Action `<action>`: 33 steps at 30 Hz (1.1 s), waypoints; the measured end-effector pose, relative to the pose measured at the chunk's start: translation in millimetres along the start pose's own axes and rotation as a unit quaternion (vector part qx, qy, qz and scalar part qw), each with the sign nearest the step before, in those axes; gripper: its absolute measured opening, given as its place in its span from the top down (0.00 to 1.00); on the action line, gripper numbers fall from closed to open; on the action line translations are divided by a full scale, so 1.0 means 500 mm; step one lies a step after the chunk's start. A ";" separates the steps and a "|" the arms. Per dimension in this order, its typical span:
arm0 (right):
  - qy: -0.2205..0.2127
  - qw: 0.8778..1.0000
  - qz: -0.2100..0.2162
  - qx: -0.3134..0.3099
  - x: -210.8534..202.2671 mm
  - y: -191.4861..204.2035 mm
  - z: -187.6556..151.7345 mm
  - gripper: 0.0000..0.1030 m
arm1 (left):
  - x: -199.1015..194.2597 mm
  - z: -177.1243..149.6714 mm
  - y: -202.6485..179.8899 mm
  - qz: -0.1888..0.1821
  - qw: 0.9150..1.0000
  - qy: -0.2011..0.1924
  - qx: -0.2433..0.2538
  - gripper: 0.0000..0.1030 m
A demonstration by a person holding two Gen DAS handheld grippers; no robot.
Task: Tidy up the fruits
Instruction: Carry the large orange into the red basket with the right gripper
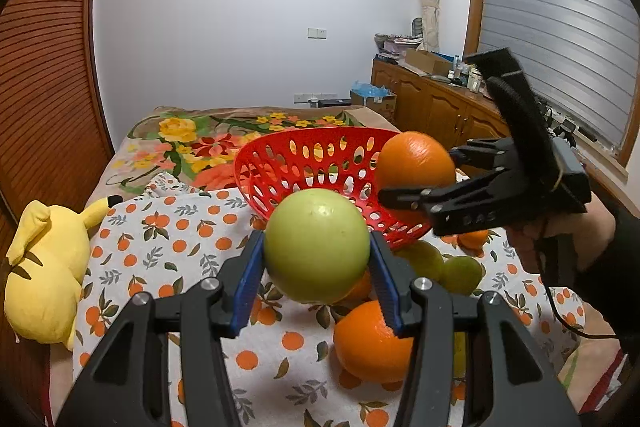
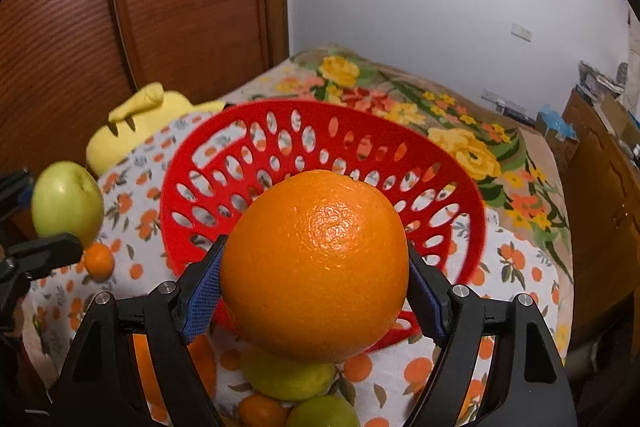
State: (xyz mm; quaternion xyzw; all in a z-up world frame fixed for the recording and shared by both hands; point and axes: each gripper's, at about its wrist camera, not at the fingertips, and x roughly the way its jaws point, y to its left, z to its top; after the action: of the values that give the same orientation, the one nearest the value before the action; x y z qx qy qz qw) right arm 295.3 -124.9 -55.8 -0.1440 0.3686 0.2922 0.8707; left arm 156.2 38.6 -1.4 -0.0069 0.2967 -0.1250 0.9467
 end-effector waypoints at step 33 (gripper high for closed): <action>0.128 0.991 0.008 -0.033 0.147 0.002 0.018 0.19 | 0.031 0.017 0.037 0.002 1.000 -0.001 -0.012 0.51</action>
State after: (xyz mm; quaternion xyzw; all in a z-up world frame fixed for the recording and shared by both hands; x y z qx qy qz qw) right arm 340.6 -90.0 -102.9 -0.2062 0.4683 0.2908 0.8085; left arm 177.5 52.5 -4.4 -0.0179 0.2977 -0.1194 0.9470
